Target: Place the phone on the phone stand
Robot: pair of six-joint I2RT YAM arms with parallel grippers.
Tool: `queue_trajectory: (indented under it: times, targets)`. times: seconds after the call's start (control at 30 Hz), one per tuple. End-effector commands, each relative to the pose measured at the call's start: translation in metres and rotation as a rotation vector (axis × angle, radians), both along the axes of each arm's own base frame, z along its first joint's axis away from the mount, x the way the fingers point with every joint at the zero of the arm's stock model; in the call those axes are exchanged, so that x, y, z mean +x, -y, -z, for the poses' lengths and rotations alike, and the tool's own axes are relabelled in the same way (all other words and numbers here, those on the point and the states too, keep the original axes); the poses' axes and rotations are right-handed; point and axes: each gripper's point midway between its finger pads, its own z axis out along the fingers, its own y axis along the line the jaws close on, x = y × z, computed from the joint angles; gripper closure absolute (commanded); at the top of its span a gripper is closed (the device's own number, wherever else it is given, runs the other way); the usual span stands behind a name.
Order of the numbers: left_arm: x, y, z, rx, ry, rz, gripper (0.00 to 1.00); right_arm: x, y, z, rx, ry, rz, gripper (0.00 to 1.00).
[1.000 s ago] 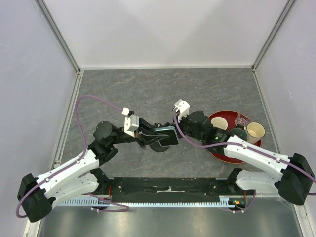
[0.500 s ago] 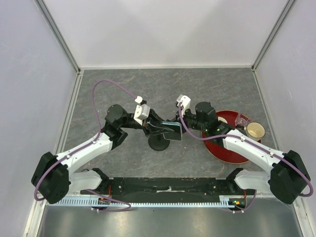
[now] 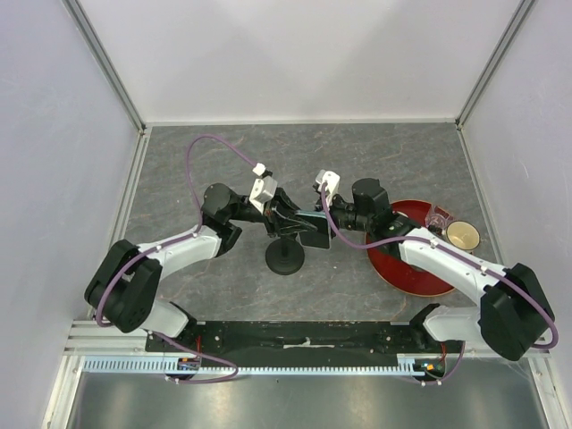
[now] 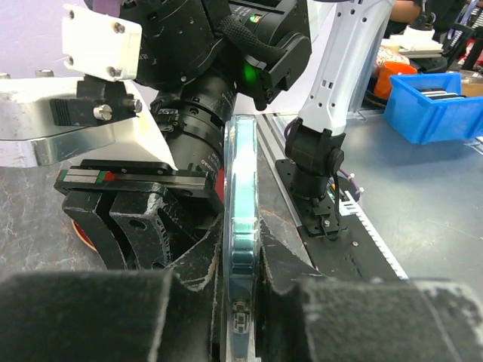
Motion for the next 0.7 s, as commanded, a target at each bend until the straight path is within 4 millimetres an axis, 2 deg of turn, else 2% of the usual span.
queue_trajectory:
  times: [0.0,0.03,0.07,0.1,0.13,0.17,0.37,0.5,0.6,0.63,0.67]
  targets:
    - [0.004,-0.004,-0.037,-0.09,0.145,-0.011,0.98,-0.001,-0.013,-0.03,0.081,0.039,-0.046,1.0]
    - [0.008,-0.007,-0.035,-0.084,0.141,-0.032,0.98,-0.001,-0.011,-0.032,0.083,0.048,-0.037,1.0]
    - [0.012,-0.008,-0.024,-0.058,0.124,-0.057,0.98,0.001,-0.009,-0.033,0.08,0.054,-0.022,1.0]
    - [0.012,-0.012,-0.027,-0.065,0.136,-0.085,0.98,0.0,-0.008,-0.032,0.081,0.058,-0.019,1.0]
    - [0.022,-0.013,-0.027,-0.071,0.123,-0.154,0.98,0.0,-0.006,-0.036,0.09,0.074,-0.012,1.0]
    - [0.023,-0.017,-0.015,-0.062,0.122,-0.198,0.98,0.0,-0.006,-0.036,0.113,0.06,0.008,1.0]
    - [0.039,-0.029,-0.011,-0.08,0.11,-0.374,0.98,0.002,-0.007,-0.033,0.164,0.068,0.033,1.0]
    - [0.044,-0.032,-0.003,-0.052,0.11,-0.408,0.98,0.0,-0.007,-0.034,0.183,0.066,0.03,1.0]
    - [0.041,-0.023,0.005,-0.019,0.093,-0.334,0.98,-0.002,-0.013,-0.032,0.171,0.055,-0.011,1.0]
    - [0.039,-0.017,0.018,0.016,0.065,-0.273,0.98,-0.004,-0.016,-0.032,0.171,0.051,-0.034,1.0]
    - [0.039,-0.015,0.013,0.014,0.065,-0.258,0.98,-0.005,-0.016,-0.032,0.165,0.048,-0.044,1.0]
